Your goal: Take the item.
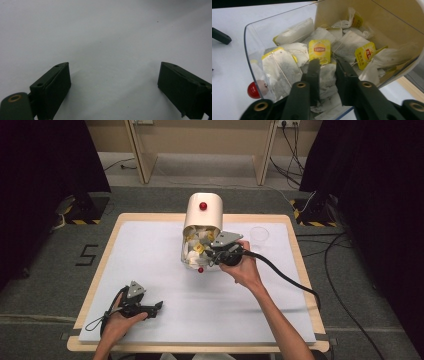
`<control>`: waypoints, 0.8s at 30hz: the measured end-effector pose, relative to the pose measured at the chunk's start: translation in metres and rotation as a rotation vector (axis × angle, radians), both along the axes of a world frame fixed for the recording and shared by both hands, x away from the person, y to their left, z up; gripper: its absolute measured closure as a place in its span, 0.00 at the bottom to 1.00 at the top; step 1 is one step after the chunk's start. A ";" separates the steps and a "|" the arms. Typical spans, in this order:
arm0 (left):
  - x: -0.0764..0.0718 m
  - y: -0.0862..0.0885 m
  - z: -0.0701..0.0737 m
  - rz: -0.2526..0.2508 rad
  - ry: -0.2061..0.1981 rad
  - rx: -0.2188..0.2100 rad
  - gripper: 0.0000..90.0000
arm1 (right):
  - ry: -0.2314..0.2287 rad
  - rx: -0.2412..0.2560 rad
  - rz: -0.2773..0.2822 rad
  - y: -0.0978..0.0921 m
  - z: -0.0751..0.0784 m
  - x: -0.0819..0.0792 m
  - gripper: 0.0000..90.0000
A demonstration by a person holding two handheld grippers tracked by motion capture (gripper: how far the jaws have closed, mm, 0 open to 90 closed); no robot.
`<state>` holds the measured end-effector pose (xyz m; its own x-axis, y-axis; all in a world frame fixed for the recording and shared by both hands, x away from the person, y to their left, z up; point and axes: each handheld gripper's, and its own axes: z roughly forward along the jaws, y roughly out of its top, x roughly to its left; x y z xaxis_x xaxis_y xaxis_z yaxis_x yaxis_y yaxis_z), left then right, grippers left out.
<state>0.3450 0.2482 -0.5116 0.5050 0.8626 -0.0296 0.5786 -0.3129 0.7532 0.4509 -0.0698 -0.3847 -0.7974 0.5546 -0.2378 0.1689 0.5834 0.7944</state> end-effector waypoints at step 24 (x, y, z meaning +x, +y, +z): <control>0.000 0.000 0.000 0.000 0.001 0.001 0.11 | -0.143 0.140 0.055 -0.015 0.040 -0.015 1.00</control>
<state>0.3450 0.2483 -0.5115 0.5049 0.8627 -0.0294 0.5792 -0.3134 0.7526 0.4359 -0.0852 -0.3445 -0.7913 0.5464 -0.2743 0.0196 0.4710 0.8819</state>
